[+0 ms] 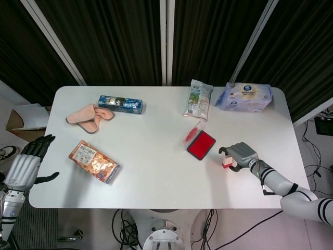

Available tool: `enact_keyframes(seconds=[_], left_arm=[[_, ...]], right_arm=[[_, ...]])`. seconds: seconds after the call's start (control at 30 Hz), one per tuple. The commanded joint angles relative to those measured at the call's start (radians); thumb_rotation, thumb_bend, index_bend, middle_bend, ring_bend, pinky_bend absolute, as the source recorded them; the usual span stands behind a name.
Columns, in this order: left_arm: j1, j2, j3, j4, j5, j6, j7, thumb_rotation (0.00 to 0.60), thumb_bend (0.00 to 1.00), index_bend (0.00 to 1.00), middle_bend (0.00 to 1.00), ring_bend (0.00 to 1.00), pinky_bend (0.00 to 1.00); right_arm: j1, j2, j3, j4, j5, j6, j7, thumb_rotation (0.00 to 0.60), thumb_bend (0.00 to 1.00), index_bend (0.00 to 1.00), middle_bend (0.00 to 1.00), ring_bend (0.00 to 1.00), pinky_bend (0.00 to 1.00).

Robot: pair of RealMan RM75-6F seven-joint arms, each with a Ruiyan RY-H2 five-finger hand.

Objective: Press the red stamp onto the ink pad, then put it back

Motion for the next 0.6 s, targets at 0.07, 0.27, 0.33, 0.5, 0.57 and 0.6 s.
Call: enact_keyframes(seconds=[0.07, 0.27, 0.33, 0.5, 0.57, 0.6], left_arm=[[0.0, 0.0, 0.0, 0.0, 0.0, 0.001, -0.001, 0.579, 0.02, 0.04, 0.07, 0.08, 0.18], [0.0, 0.002, 0.0, 0.0, 0.001, 0.001, -0.002, 0.586, 0.02, 0.04, 0.07, 0.08, 0.18], [0.0, 0.003, -0.001, -0.001, 0.002, 0.003, -0.001, 0.584, 0.02, 0.04, 0.07, 0.08, 0.18], [0.001, 0.003, 0.001, -0.002, 0.002, 0.003, 0.0, 0.582, 0.02, 0.04, 0.07, 0.08, 0.18], [0.002, 0.003, 0.001, -0.002, 0.002, 0.004, 0.0, 0.579, 0.02, 0.04, 0.07, 0.08, 0.18], [0.002, 0.003, 0.001, -0.002, 0.003, 0.005, 0.0, 0.58, 0.02, 0.04, 0.07, 0.08, 0.18]], right_arm=[[-0.005, 0.005, -0.002, -0.008, -0.007, 0.006, 0.001, 0.6, 0.26, 0.23, 0.35, 0.77, 0.89], [-0.014, 0.013, -0.003, -0.016, -0.011, 0.014, 0.001, 0.6, 0.26, 0.23, 0.35, 0.77, 0.89], [-0.015, 0.015, -0.003, -0.019, -0.011, 0.016, 0.002, 0.6, 0.26, 0.23, 0.35, 0.77, 0.89], [-0.018, 0.018, -0.002, -0.025, -0.017, 0.021, -0.001, 0.6, 0.26, 0.23, 0.36, 0.77, 0.89], [-0.02, 0.018, -0.001, -0.026, -0.018, 0.024, -0.003, 0.6, 0.26, 0.23, 0.36, 0.77, 0.89], [-0.021, 0.02, -0.001, -0.028, -0.018, 0.027, -0.004, 0.6, 0.26, 0.23, 0.36, 0.77, 0.89]])
